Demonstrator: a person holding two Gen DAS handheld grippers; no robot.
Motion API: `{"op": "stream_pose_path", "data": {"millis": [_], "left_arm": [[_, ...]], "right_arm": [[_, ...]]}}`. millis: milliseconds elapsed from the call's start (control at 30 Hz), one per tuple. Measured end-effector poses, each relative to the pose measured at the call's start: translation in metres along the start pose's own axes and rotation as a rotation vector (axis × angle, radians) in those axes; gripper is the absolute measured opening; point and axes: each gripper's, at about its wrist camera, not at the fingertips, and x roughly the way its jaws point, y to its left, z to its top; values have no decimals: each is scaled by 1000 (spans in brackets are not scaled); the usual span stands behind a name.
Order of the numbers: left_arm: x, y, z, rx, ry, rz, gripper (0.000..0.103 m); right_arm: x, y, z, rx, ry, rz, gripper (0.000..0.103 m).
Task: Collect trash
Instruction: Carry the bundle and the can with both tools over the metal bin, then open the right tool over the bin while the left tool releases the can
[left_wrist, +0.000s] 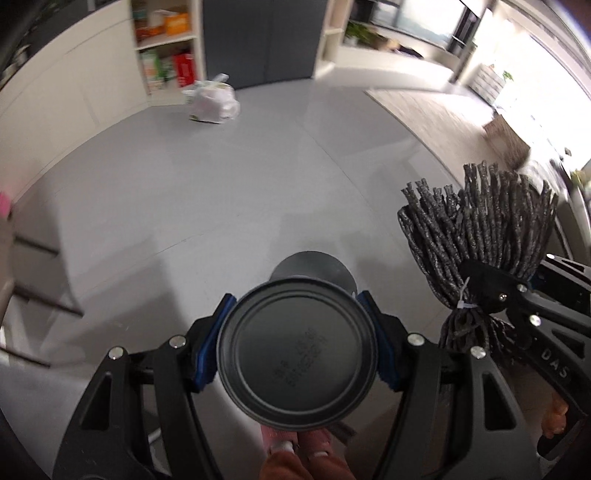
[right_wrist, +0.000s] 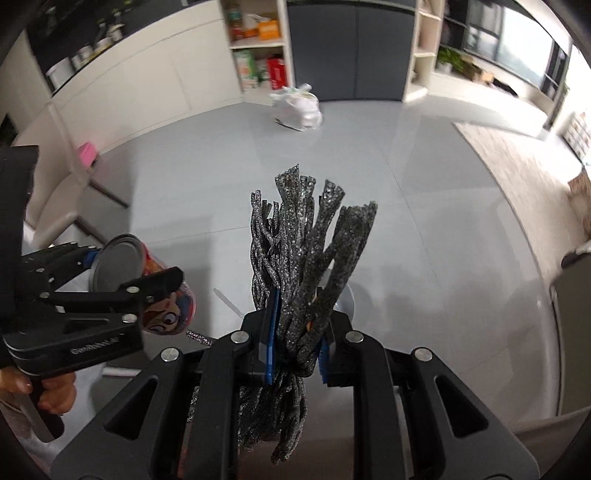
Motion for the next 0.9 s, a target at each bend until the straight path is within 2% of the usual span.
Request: {"op": "stream_pose_path", "data": {"millis": [267,333,367,400,433,500,667,900], "left_arm": [[125,-5,6,99,18,-10,67],[141,-2,3,111,24,-7,67],[148,-1,1,115,27,-4,67],[159,1,-1,120,32,-2,67],[166,2,-2,124,36,1,67],[180,3,-6,131,44,2,67],[205,5,-12,153,63,5,67],[224,-5,-7,165,63,-18,67]], "right_arm": [[123,-39,-19,56,35,6,17],[151,-44,-24,61,42,10,17],[158,-47,-27,64,41,9,19],[170,-48,-28,66,47,6,27],[180,-50,-30,67,51,6,42],[192,-53,-32,71,38,-3,57],[214,-63,-33,97,45,0,58],[210,-75,-42,111,59,-22,58]]}}
